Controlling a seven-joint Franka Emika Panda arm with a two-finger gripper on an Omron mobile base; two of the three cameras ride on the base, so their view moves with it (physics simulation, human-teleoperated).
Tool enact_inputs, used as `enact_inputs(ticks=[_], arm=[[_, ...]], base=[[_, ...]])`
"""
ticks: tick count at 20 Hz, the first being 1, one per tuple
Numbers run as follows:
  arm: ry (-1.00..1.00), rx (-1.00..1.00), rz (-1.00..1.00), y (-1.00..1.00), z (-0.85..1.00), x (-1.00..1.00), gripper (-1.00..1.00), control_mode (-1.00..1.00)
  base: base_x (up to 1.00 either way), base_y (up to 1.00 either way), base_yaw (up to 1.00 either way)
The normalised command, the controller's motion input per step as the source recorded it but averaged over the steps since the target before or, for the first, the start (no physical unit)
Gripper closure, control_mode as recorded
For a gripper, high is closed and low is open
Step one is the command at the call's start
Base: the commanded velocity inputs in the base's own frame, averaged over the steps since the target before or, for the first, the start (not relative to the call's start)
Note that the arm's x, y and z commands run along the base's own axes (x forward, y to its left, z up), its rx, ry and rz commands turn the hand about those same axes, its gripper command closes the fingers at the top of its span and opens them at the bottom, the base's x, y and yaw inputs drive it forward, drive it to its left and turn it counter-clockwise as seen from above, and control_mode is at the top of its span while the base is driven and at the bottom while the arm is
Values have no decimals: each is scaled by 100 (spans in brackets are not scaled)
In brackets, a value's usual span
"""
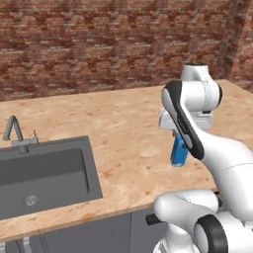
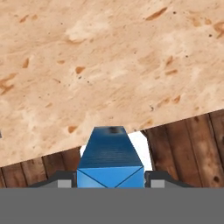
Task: Gather the eggs and milk located in the vicinity of the sink area and place them right next to the bowl.
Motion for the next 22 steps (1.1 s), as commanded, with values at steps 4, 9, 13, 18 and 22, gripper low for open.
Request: enact_inputs(ticks=[4, 9, 13, 18, 22], arm=[[0, 0, 0, 0, 0, 0, 100, 100], [0, 0, 0, 0, 0, 0, 100, 100], [0, 0, 0, 0, 0, 0, 100, 100], [0, 0, 0, 0, 0, 0, 100, 100], [0, 0, 0, 0, 0, 0, 100, 100]], base=[[-89, 53, 0], [-85, 99, 0], [-31, 100, 0], [-11, 100, 0], [-4, 100, 0]])
